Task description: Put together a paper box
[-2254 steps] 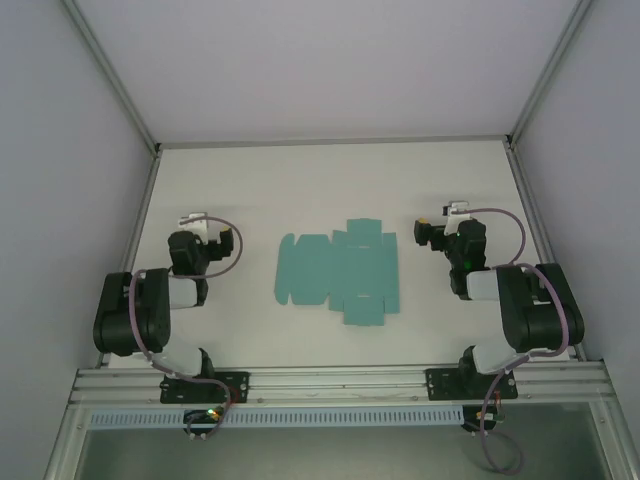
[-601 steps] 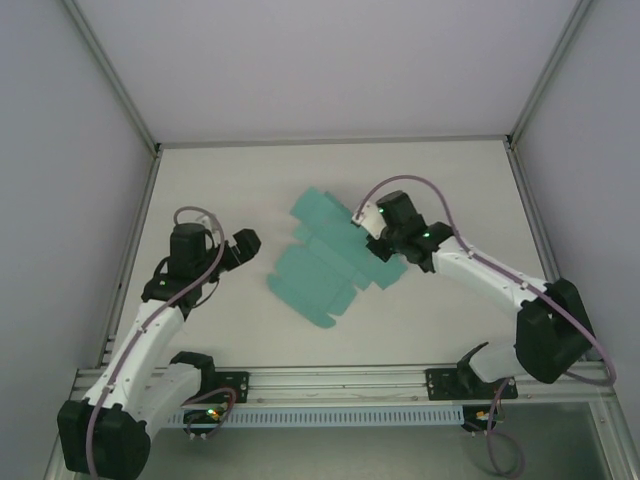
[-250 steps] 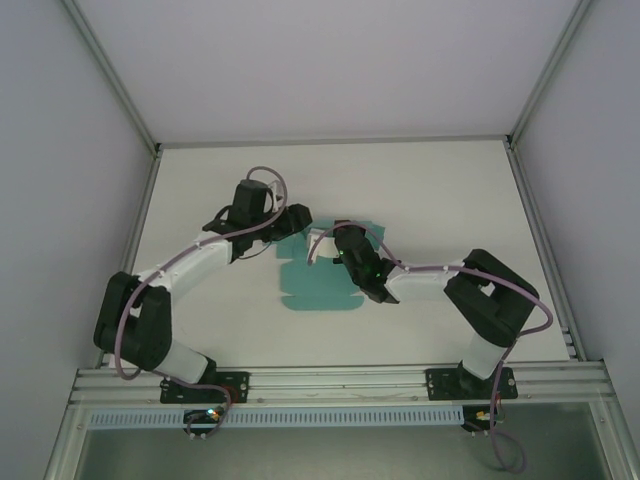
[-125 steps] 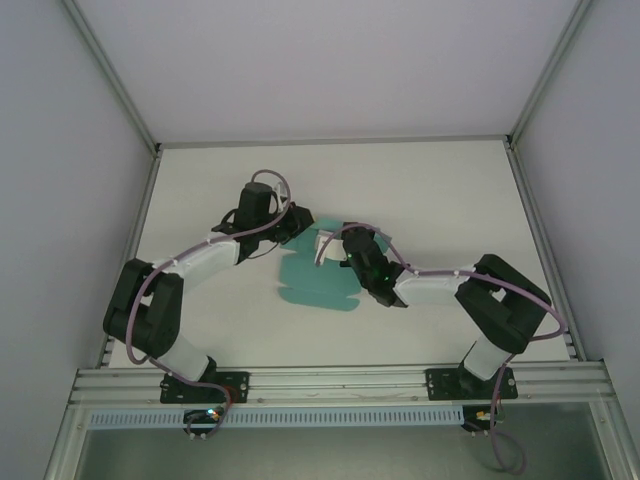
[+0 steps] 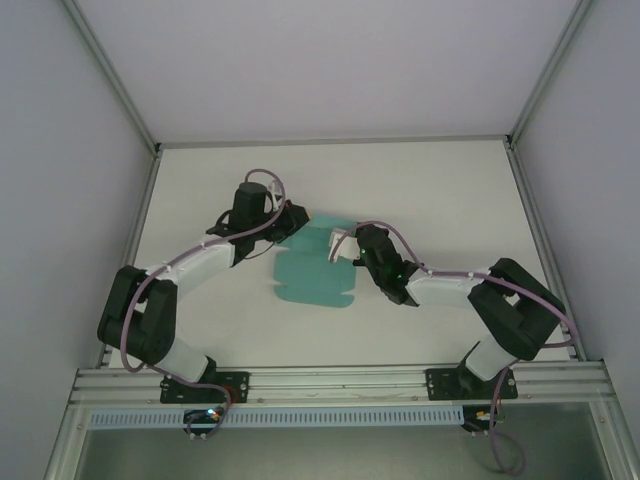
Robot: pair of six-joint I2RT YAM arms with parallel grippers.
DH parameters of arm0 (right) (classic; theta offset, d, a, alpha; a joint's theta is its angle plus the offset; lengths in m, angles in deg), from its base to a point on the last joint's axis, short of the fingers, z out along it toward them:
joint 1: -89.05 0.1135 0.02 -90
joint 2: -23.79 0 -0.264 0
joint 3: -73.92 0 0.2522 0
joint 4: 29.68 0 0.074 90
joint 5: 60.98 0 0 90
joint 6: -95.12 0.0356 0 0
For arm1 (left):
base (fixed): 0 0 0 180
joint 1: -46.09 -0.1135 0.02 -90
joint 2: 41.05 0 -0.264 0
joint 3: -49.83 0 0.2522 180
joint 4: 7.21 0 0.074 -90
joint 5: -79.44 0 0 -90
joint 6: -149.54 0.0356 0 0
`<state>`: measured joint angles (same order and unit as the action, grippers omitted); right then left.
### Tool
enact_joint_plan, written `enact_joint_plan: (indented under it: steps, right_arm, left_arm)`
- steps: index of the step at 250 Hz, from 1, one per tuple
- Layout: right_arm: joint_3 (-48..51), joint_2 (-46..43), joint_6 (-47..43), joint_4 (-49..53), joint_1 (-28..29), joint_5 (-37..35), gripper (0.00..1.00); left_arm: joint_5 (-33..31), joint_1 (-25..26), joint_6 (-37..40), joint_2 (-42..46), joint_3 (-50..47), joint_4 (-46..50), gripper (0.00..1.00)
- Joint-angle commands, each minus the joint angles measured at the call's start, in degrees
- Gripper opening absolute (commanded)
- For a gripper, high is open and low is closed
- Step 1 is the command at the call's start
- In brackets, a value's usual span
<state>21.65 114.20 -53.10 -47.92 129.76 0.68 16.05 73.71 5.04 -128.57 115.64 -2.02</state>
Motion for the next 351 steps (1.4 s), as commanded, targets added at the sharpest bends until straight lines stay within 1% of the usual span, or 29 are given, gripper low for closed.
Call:
enact_joint_plan:
  steps: [1, 11, 23, 39, 55, 61, 72, 82, 88, 90, 113, 125, 127, 136, 161, 173, 184, 201, 222, 263, 291, 321, 351]
  right_arm:
    - [-1.3, -0.44, 1.16, -0.88, -0.53, 1.85, 0.0]
    - [-1.61, -0.04, 1.18, -1.14, -0.54, 1.77, 0.0]
    - [-1.94, 0.28, 0.92, -0.93, -0.55, 1.58, 0.0]
    - [-1.93, 0.38, 0.8, -1.01, -0.54, 1.44, 0.0]
    - [-1.68, -0.08, 0.97, -0.58, -0.54, 1.44, 0.0]
    - [-1.51, -0.35, 1.16, -0.43, -0.54, 1.44, 0.0]
    - [-1.3, -0.79, 1.17, 0.2, -0.52, 1.36, 0.0]
    - [-1.1, -1.11, 1.09, 0.61, -0.54, 1.06, 0.0]
    - [-0.97, -1.38, 1.0, 0.59, -0.54, 0.83, 0.0]
    - [-0.9, -1.44, 1.0, 0.64, -0.54, 0.76, 0.0]
    - [-0.01, -2.21, 0.21, 0.37, -0.54, 0.39, 0.0]
    - [0.26, -2.71, 0.44, 0.49, -0.63, 0.6, 0.0]
    - [0.29, -2.81, 0.53, 0.53, -0.63, 0.68, 0.0]
    - [0.48, -3.1, 1.12, 0.86, -0.8, 1.27, 0.0]
    - [0.58, -4.38, 3.51, 3.52, -1.57, 4.49, 0.0]
    - [0.52, -4.86, 4.45, 4.72, -1.97, 6.15, 0.0]
    - [0.71, -5.22, 4.94, 5.39, -2.21, 7.4, 0.0]
    - [0.92, -5.59, 5.37, 5.68, -2.57, 8.48, 0.0]
    - [0.54, -6.02, 6.32, 7.65, -2.94, 9.65, 0.0]
    - [0.62, -6.82, 8.17, 8.84, -3.52, 11.24, 0.0]
    - [0.53, -7.68, 10.18, 9.88, -4.4, 12.52, 0.0]
    - [0.61, -8.56, 11.61, 10.5, -5.15, 13.4, 0.0]
    - [0.62, -9.09, 12.98, 10.68, -6.03, 13.89, 0.0]
  left_arm:
    - [-0.02, -0.46, 1.46, -0.28, -0.07, 3.39, 0.0]
    - [0.27, -0.46, 1.64, -0.5, -0.11, 3.39, 0.01]
    - [0.49, -0.46, 1.99, -0.37, -0.07, 3.51, 0.19]
    - [-0.07, -0.46, 3.01, 0.35, -0.3, 4.38, 0.3]
    - [-1.42, -0.46, 4.78, 1.8, -0.26, 6.8, 0.46]
    - [-2.07, -0.46, 5.55, 2.54, -0.2, 8.02, 0.54]
    - [-3.84, -0.46, 7.31, 4.38, -0.26, 10.59, 0.74]
    - [-6.25, -0.46, 9.15, 6.4, -0.43, 13.41, 0.87]
    - [-8.2, -0.53, 10.04, 7.93, -0.71, 15.37, 0.98]
    - [-8.93, -0.52, 10.41, 8.41, -0.79, 15.97, 1.0]
    - [-17.38, -1.34, 12.87, 14.95, -3.06, 22.54, 1.0]
    - [-19.74, -3.22, 12.52, 18.29, -5.48, 24.58, 1.0]
    - [-19.82, -3.39, 12.41, 18.85, -6.0, 24.71, 1.0]
    - [-19.12, -7.05, 11.73, 21.17, -8.93, 24.51, 1.0]
    - [-13.85, -16.57, 10.47, 25.53, -16.62, 23.15, 1.0]
    - [-14.24, -18.92, 10.9, 26.5, -18.44, 23.93, 1.0]
    - [-15.16, -19.46, 12.56, 26.69, -19.16, 24.29, 1.0]
    - [-16.15, -19.36, 14.07, 25.43, -18.67, 25.47, 1.0]
    - [-14.96, -19.36, 15.18, 21.96, -17.64, 24.45, 1.0]
    - [-12.09, -18.59, 15.89, 14.42, -17.58, 15.37, 1.0]
    - [-10.55, -15.54, 16.85, 10.15, -17.03, 9.4, 1.0]
    - [-9.71, -10.8, 19.33, 6.6, -14.68, 6.64, 1.0]
    - [-7.8, -9.21, 18.48, 4.37, -14.33, 3.05, 1.0]
